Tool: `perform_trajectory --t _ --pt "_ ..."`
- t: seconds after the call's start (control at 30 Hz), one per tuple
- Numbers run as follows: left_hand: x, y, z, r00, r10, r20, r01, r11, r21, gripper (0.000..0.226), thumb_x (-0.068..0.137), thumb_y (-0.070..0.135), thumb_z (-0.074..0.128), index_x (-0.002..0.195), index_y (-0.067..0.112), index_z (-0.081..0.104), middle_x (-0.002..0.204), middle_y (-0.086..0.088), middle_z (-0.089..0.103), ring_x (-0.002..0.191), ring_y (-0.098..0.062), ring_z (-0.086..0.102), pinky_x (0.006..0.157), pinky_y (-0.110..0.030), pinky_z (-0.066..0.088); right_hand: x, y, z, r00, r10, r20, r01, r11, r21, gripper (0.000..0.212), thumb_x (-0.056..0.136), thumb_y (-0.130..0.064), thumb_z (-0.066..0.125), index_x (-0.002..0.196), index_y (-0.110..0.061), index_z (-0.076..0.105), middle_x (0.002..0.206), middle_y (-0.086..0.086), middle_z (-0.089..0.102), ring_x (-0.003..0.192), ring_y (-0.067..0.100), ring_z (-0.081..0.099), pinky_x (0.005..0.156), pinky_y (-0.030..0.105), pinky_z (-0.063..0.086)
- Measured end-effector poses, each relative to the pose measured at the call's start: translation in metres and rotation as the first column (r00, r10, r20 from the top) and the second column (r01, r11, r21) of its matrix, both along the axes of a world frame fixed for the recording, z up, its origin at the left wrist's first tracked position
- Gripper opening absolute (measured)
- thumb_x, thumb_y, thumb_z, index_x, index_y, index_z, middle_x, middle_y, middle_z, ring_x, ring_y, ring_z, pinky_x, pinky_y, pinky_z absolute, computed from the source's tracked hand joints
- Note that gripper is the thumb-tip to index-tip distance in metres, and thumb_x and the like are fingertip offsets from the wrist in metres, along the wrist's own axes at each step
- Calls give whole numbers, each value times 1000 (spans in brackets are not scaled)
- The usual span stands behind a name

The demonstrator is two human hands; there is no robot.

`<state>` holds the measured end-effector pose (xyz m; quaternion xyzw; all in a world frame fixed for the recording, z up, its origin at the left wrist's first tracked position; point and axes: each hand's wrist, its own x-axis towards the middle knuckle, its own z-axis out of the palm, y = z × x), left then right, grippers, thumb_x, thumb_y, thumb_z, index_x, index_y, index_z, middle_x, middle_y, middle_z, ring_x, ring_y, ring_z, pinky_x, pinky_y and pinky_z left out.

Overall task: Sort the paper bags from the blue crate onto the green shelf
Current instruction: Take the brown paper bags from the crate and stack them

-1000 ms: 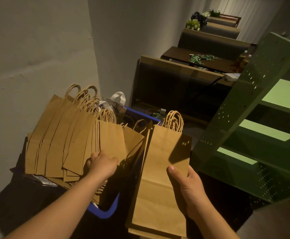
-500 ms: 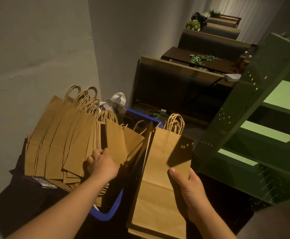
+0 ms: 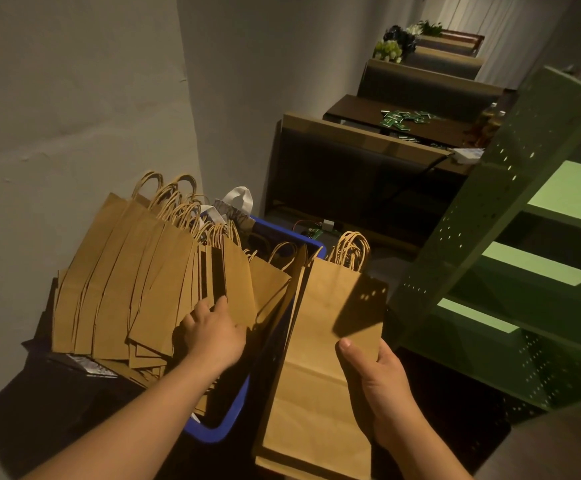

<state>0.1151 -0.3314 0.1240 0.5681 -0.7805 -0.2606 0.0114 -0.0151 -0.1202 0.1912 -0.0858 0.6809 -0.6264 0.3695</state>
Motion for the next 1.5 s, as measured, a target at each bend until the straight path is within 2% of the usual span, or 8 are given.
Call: perform_trajectory --t 0.13,0.27,0.4,0.8,1.1,1.23,1.33,1.5 --pt "3 -2 -1 977 51 -206 -55 998 -12 94 88 0 72 163 24 20 156 -10 21 126 -31 51 96 -40 58 1 1 1 1000 2 15 -2 1000 -11 32 87 -26 75 117 -23 64 105 2 75 96 22 69 72 30 47" --pt "-4 -7 1 932 175 -319 -151 984 99 95 96 9 67 165 25 4 160 -15 34 121 -28 60 64 -20 51 2 3 -3 1000 -8 20 8 1000 -2 36 87 -27 76 120 -23 63 107 1 75 99 23 69 75 32 48" --pt "-6 -7 5 902 276 -332 -199 948 249 59 106 24 52 160 14 31 158 -12 45 137 -32 51 107 -44 49 3 6 -5 999 -12 38 13 1000 -6 38 88 -26 76 123 -23 63 108 1 75 100 22 70 75 31 49" --pt "17 -22 61 707 283 -648 -113 950 292 41 103 26 53 144 28 49 127 5 65 112 -18 63 92 -42 55 2 1 18 1000 5 15 -3 990 -144 43 83 -23 76 122 -30 60 100 -8 78 93 14 74 76 27 51" --pt "29 14 74 643 283 -711 84 898 433 74 89 31 64 156 31 33 151 0 52 139 -28 50 111 -59 44 4 -15 49 995 13 -95 -31 981 -192 53 70 -39 79 119 -30 61 105 -6 77 96 16 73 78 29 52" --pt "27 42 61 634 306 -710 173 839 516 58 98 28 57 151 42 40 143 2 61 133 -30 58 106 -61 49 6 -18 50 992 14 -127 -36 985 -170 46 75 -37 80 116 -32 60 108 -4 74 99 19 71 80 33 53" --pt "24 59 59 597 320 -736 215 820 531 45 104 17 50 147 30 49 130 -1 71 121 -26 67 103 -56 53 6 -17 43 989 -9 -150 -12 990 -140 41 82 -33 79 117 -35 59 110 -6 74 100 19 71 82 36 55" --pt "24 72 59 504 437 -745 212 773 598 68 103 6 45 164 21 19 158 -1 40 137 -27 47 116 -55 40 7 -12 35 986 -12 -169 -7 993 -114 42 86 -33 77 122 -37 57 112 -9 72 102 16 69 82 34 55"
